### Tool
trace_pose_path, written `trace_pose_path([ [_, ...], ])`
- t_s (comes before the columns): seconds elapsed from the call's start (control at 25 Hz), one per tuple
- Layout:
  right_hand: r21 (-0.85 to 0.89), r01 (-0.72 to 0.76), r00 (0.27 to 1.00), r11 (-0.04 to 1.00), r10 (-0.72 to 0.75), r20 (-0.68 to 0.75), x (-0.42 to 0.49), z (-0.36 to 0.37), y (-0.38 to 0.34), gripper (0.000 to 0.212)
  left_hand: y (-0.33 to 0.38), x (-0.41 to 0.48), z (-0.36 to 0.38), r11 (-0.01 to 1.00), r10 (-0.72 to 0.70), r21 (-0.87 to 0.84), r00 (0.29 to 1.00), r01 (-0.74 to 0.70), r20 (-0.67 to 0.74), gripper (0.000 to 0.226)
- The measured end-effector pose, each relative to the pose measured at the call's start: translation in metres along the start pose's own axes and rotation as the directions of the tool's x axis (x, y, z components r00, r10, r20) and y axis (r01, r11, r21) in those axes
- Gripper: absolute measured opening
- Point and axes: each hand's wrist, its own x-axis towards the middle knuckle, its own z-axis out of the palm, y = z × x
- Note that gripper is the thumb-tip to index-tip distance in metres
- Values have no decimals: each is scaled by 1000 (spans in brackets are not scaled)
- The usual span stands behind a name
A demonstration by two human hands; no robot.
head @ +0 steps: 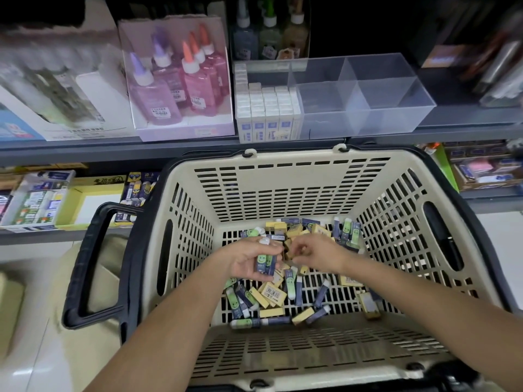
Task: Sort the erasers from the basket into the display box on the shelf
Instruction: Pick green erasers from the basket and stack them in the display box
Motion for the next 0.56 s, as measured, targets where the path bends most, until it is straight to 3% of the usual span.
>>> trace_pose_path([
  [0.04, -256, 103, 994, 961, -90, 61, 0, 8, 7, 26, -1, 2, -3, 1000, 17, -16, 999, -18, -34, 40],
  [0.12, -507, 257, 962, 823, -168, 215, 0, 24, 16, 46, -1, 4, -8, 998, 30, -45, 997, -33, -72, 33],
  [0.2, -626, 317, 947, 713, -202, 250, 3, 33, 19, 48, -1, 3, -9, 997, 26, -65, 997, -31, -71, 33],
  [0.28, -652, 323, 946, 686, -241, 216, 6, 29, 20, 39, -3, 2, -11, 995, 31, -89, 999, -35, -44, 40],
  [0.44, -383, 134, 989, 914, -147, -4, 3, 7, 20, 26, -5, 3, -17, 979, 63, -190, 997, -69, -42, 52],
  [0.56, 43, -16, 954, 999, 28, -300, 2, 1, 10, 19, -4, 6, -17, 950, 99, -292, 993, -113, -64, 51],
])
